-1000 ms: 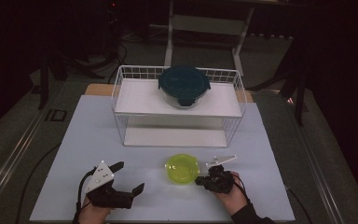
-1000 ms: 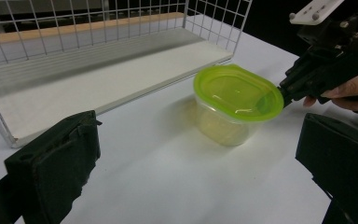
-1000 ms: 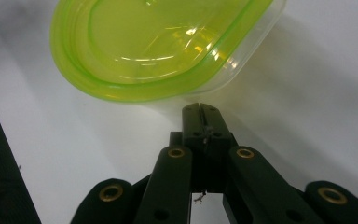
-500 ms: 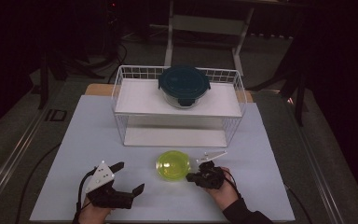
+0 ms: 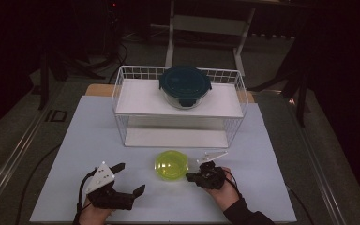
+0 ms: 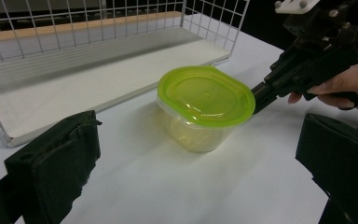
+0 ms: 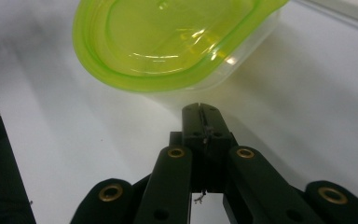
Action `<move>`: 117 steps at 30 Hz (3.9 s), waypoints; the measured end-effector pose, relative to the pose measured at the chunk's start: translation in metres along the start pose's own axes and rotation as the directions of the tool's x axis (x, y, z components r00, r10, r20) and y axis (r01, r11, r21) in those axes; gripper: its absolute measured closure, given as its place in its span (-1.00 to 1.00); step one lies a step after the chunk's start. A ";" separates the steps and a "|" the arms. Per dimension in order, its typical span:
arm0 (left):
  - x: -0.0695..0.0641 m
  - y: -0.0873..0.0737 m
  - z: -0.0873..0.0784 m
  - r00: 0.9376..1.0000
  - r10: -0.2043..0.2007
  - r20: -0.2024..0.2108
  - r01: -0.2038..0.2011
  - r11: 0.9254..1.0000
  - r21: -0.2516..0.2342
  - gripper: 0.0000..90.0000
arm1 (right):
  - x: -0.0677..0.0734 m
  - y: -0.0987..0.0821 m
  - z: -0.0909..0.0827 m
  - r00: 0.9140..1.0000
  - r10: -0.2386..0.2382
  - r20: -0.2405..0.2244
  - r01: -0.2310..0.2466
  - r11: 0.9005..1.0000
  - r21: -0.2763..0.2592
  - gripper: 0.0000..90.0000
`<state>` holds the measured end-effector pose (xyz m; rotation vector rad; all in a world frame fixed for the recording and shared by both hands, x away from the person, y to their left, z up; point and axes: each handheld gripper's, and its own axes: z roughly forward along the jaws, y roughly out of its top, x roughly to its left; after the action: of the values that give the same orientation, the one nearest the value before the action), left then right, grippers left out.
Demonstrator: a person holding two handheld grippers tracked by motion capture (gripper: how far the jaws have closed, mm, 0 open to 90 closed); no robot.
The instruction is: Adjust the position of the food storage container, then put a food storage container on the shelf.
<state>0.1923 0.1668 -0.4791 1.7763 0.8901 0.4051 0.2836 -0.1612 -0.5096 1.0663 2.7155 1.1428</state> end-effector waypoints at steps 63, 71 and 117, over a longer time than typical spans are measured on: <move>0.050 0.040 0.071 0.877 -0.443 0.186 0.389 0.881 0.268 -0.82 | -0.020 0.031 -0.039 0.923 0.362 -0.134 -0.378 0.916 -0.133 -0.41; 0.062 0.025 0.085 0.795 -0.586 0.159 0.509 0.786 0.350 -0.33 | -0.029 0.029 -0.021 0.887 0.438 -0.145 -0.448 0.893 -0.048 -0.01; 0.044 0.026 0.090 0.744 -0.656 0.127 0.543 0.705 0.457 0.79 | -0.018 0.025 -0.016 0.855 0.486 -0.183 -0.495 0.869 -0.003 0.79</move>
<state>0.2893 0.1356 -0.4957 1.7006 1.3484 -0.4921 0.3078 -0.1692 -0.4868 1.8065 2.5866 1.4129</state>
